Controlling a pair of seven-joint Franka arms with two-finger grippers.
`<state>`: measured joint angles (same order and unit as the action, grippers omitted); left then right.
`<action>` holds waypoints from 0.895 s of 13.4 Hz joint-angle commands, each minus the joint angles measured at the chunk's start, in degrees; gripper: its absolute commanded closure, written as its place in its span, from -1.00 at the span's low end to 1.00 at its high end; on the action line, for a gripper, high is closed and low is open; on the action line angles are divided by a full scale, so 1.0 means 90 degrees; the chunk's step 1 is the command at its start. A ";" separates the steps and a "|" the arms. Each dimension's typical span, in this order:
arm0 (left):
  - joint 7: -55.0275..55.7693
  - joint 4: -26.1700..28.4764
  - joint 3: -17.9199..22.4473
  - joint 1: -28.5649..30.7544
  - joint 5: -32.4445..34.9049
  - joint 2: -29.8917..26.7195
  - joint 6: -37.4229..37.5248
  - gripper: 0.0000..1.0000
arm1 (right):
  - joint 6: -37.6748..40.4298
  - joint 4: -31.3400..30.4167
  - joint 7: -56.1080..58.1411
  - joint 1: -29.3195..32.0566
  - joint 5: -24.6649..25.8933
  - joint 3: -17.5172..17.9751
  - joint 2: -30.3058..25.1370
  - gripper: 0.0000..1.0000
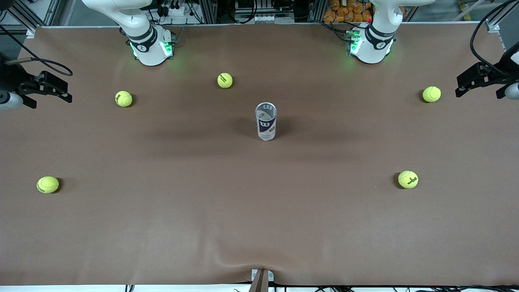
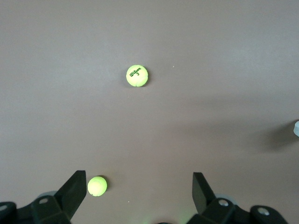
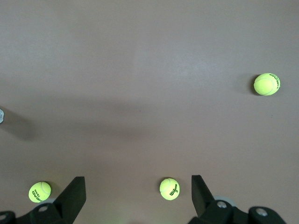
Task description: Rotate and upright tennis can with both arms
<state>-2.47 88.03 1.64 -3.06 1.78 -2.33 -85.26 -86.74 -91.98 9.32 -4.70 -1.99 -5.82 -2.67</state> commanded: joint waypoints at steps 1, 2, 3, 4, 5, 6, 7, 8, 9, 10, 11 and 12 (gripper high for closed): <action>-0.0155 0.0043 0.0169 -0.0051 -0.0227 0.0072 0.0020 -1.00 | 0.0018 0.0054 0.0069 0.0053 -0.0042 0.0012 0.0013 -1.00; -0.0146 0.0072 0.0169 -0.0061 -0.0236 0.0112 0.0010 -1.00 | 0.0009 0.0054 0.0069 0.0053 -0.0042 0.0012 0.0013 -1.00; -0.0136 0.0072 0.0169 -0.0071 -0.0246 0.0122 0.0010 -1.00 | 0.0009 0.0054 0.0069 0.0063 -0.0052 0.0012 0.0013 -1.00; -0.0059 0.0072 0.0160 -0.0080 -0.0246 0.0112 0.0010 -1.00 | 0.0018 0.0044 0.0069 0.0063 -0.0042 0.0003 0.0013 -1.00; -0.0048 0.0091 0.0160 -0.0080 -0.0246 0.0112 0.0010 -1.00 | 0.0028 0.0044 0.0078 0.0111 -0.0052 -0.0007 0.0013 -1.00; -0.0048 0.0101 0.0160 -0.0080 -0.0246 0.0122 0.0010 -1.00 | 0.0018 0.0044 0.0078 0.0131 -0.0052 -0.0007 0.0013 -1.00; -0.0038 0.0101 0.0160 -0.0071 -0.0246 0.0122 0.0010 -1.00 | 0.0018 0.0044 0.0078 0.0131 -0.0052 -0.0007 0.0013 -1.00; -0.0029 0.0130 0.0160 -0.0071 -0.0256 0.0122 0.0010 -1.00 | 0.0018 0.0044 0.0078 0.0131 -0.0042 -0.0007 0.0013 -1.00; -0.0009 0.0131 0.0169 -0.0061 -0.0256 0.0122 0.0000 -1.00 | 0.0018 0.0044 0.0078 0.0131 -0.0052 -0.0007 0.0013 -1.00; 0.0020 0.0131 0.0160 -0.0061 -0.0256 0.0122 0.0000 -1.00 | 0.0028 0.0044 0.0078 0.0122 -0.0042 -0.0007 0.0013 -1.00; 0.0059 0.0131 0.0169 -0.0051 -0.0256 0.0112 0.0000 -1.00 | 0.0028 0.0034 0.0078 0.0122 -0.0042 -0.0007 0.0013 -1.00; 0.0079 0.0131 0.0169 -0.0041 -0.0256 0.0122 0.0000 -1.00 | 0.0038 0.0034 0.0078 0.0112 -0.0042 -0.0007 0.0013 -1.00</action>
<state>-2.31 88.93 2.60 -3.24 0.44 -0.85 -85.27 -86.73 -91.98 9.32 -4.22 -1.99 -6.17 -2.63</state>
